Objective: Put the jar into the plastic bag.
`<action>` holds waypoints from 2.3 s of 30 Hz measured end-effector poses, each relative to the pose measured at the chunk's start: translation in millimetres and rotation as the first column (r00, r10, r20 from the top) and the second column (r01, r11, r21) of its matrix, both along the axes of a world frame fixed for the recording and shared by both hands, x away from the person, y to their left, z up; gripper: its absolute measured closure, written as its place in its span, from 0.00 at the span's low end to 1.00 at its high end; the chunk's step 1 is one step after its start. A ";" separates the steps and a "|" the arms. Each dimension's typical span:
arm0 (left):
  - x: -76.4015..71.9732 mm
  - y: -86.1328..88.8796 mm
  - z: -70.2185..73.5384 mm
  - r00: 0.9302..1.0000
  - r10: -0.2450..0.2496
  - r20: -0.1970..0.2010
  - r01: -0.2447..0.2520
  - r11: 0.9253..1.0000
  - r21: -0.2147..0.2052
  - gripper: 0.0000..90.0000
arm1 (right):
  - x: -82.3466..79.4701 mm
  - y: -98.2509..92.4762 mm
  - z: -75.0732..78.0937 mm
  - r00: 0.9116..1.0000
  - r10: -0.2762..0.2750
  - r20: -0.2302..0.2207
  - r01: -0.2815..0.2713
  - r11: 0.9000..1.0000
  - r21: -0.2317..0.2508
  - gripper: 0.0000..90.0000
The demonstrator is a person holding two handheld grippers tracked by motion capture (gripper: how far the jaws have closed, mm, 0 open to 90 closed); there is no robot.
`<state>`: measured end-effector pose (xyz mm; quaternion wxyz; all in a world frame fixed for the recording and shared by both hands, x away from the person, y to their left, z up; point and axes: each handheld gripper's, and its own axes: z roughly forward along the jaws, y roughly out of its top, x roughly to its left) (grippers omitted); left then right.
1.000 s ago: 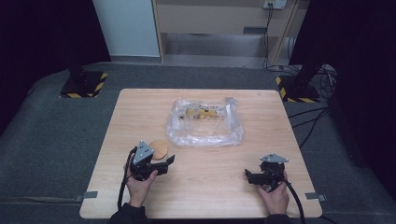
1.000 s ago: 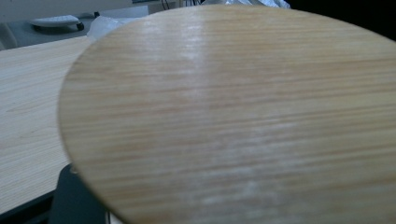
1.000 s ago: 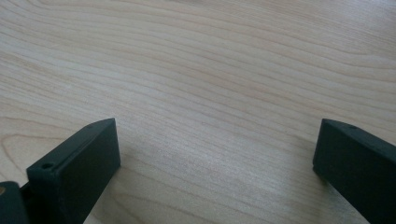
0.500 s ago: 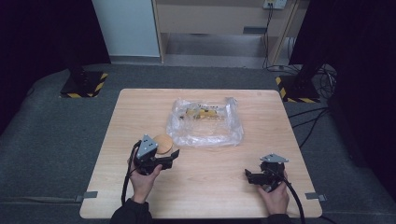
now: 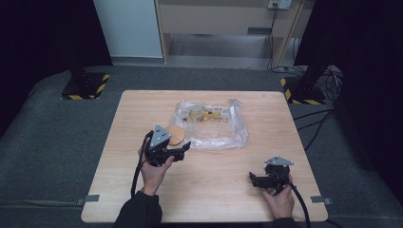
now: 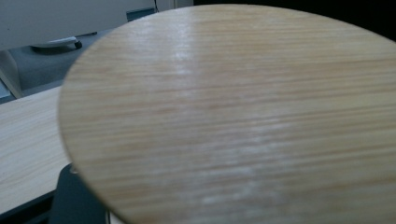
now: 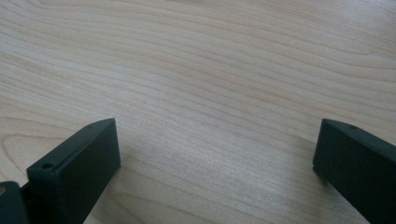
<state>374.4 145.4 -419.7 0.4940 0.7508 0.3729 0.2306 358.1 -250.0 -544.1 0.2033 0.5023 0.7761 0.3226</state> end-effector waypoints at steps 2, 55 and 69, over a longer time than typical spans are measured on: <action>2.4 -1.8 2.8 1.000 0.001 -0.002 -0.001 1.000 -0.004 0.29 | 0.0 0.0 0.0 1.000 0.000 0.000 0.000 1.000 0.000 0.01; 98.8 -88.4 8.9 0.999 0.023 -0.041 -0.022 0.999 0.027 0.29 | 0.1 -0.2 0.0 1.000 0.002 0.000 -0.002 1.000 -0.002 0.01; 127.0 -127.2 -8.1 0.999 0.014 -0.051 -0.010 0.998 0.064 0.29 | 0.1 -0.3 0.0 1.000 0.002 0.000 -0.002 1.000 -0.002 0.01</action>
